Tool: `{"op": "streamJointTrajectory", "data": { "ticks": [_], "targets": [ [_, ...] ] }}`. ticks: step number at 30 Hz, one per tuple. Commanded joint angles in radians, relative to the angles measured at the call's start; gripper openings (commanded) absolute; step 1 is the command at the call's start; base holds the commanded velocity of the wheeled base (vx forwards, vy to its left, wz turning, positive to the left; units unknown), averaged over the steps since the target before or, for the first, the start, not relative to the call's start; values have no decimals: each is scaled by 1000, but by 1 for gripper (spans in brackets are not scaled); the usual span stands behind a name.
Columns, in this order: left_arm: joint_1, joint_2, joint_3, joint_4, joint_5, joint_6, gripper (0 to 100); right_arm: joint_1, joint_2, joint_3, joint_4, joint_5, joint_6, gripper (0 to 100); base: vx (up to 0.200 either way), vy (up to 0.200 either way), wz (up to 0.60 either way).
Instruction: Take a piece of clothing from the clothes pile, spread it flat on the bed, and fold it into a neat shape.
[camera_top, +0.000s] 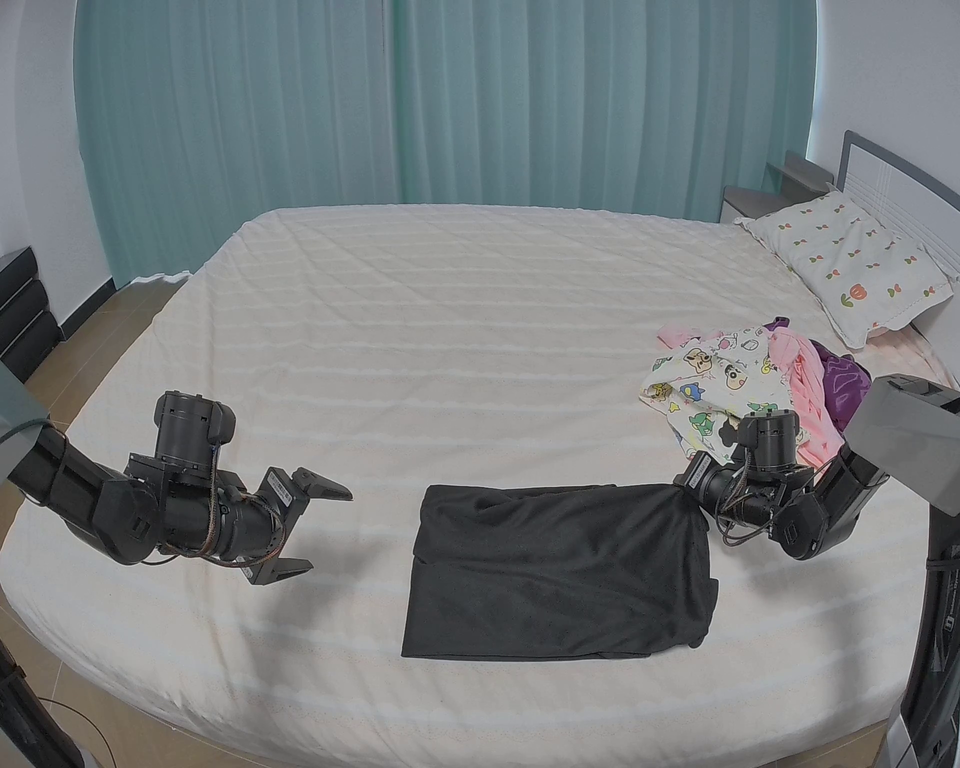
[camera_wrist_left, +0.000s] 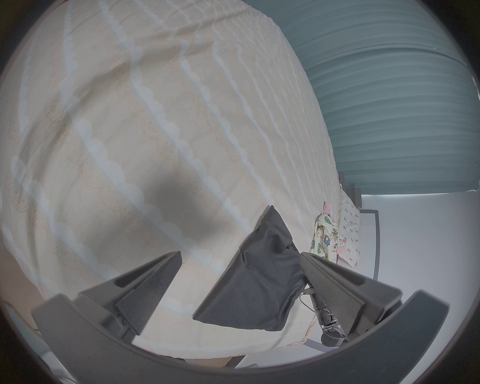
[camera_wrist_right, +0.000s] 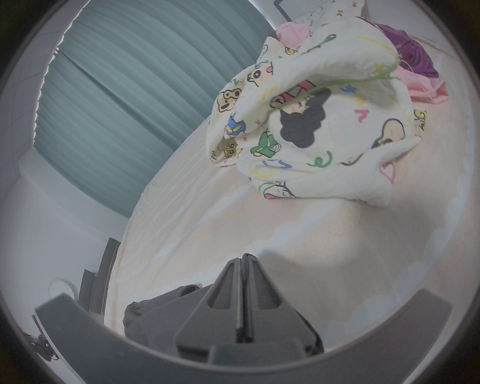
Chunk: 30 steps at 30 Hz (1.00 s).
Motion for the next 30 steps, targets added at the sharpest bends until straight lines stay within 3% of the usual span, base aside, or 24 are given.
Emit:
{"op": "streamJointTrajectory", "data": {
  "ticks": [1, 17, 18, 28, 30],
  "targets": [
    [0, 2, 1, 1, 1, -1, 100, -15, 2, 6, -1, -4, 5, 0, 0, 0, 0],
    [2, 0, 0, 1, 0, -1, 100, -30, 6, -16, -3, -14, 33, 0, 0, 0, 0],
    [2, 0, 0, 1, 0, -1, 100, -30, 6, -17, -3, -14, 33, 100, 0, 0, 0],
    [0, 0, 1, -1, -2, -1, 100, -41, -41, 6, -5, -14, 38, 100, 0, 0, 0],
    [-6, 0, 3, -1, -2, 4, 100, -49, -109, 73, -3, -2, 50, 100, 0, 0, 0]
  ]
}}
